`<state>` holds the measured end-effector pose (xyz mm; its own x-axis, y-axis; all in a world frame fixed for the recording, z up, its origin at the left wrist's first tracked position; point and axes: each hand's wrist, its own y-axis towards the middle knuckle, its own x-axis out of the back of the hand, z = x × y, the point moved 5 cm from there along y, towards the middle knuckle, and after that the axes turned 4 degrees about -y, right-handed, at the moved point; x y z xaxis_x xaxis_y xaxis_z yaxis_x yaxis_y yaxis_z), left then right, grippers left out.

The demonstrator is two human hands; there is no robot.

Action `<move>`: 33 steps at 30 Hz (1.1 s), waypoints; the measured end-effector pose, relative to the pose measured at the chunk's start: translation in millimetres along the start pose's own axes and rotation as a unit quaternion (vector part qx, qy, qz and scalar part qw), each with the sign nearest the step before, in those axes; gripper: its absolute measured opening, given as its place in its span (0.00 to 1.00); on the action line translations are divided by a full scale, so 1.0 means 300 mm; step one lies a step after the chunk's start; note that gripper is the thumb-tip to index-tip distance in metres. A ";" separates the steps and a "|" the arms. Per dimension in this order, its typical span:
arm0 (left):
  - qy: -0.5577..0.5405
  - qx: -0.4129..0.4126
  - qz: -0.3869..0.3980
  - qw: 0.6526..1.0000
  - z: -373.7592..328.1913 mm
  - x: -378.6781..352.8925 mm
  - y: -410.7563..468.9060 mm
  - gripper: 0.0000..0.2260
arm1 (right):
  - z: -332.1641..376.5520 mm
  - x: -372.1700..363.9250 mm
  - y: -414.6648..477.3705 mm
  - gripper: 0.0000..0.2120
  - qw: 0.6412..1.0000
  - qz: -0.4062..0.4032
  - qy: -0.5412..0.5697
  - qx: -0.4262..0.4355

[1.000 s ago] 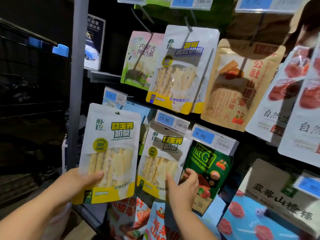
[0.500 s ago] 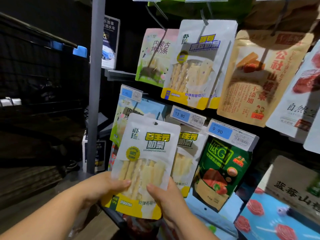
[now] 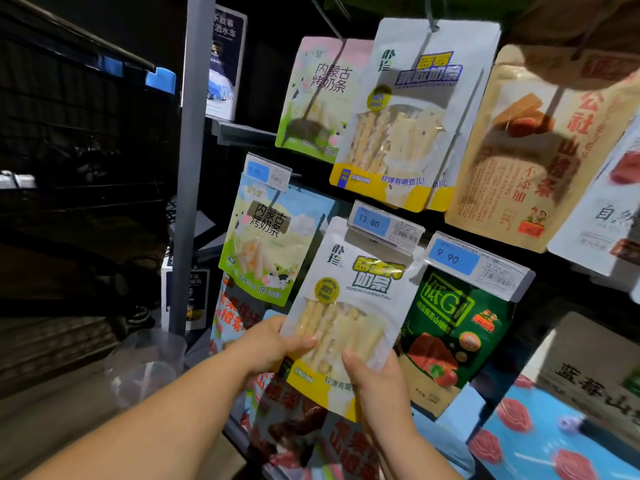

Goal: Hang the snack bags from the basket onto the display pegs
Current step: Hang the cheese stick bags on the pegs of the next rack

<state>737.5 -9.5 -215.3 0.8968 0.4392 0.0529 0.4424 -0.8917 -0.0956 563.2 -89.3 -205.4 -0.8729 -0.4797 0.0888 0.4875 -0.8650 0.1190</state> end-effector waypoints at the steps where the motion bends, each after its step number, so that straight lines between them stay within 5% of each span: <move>1: -0.003 0.000 -0.006 1.000 0.002 -0.007 0.011 0.15 | 0.002 0.006 0.005 0.17 1.000 -0.002 -0.007 0.003; 4: -0.010 0.006 -0.003 1.000 0.009 -0.023 0.037 0.15 | 0.007 0.018 0.017 0.19 1.000 -0.009 -0.014 0.004; 9: -0.012 0.004 0.025 1.000 0.042 -0.017 0.074 0.32 | -0.009 0.015 0.041 0.15 1.000 -0.012 -0.024 -0.008; 15: -0.012 0.003 0.037 0.999 0.060 -0.005 0.105 0.33 | -0.025 0.005 0.049 0.15 0.998 -0.033 -0.044 -0.008; 19: -0.032 -0.004 -0.029 0.999 0.055 -0.007 0.127 0.19 | -0.015 -0.002 0.066 0.23 0.995 -0.059 -0.075 0.002; 21: -0.055 -0.020 -0.080 0.995 0.046 -0.016 0.142 0.13 | -0.003 0.008 0.084 0.18 0.991 -0.072 -0.110 0.009; 26: -0.050 -0.026 -0.135 0.989 0.049 -0.053 0.190 0.09 | -0.014 0.056 0.121 0.11 0.986 -0.105 -0.128 0.014; 33: 0.070 -0.076 -0.172 0.980 0.034 -0.093 0.254 0.20 | -0.052 0.101 0.171 0.09 0.969 -0.168 -0.181 -0.012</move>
<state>746.3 -88.7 -234.3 0.6813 0.7063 0.1921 0.7024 -0.7047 0.1002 561.4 -150.5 -211.9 -0.9158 -0.0906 0.3912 0.1726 -0.9685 0.1796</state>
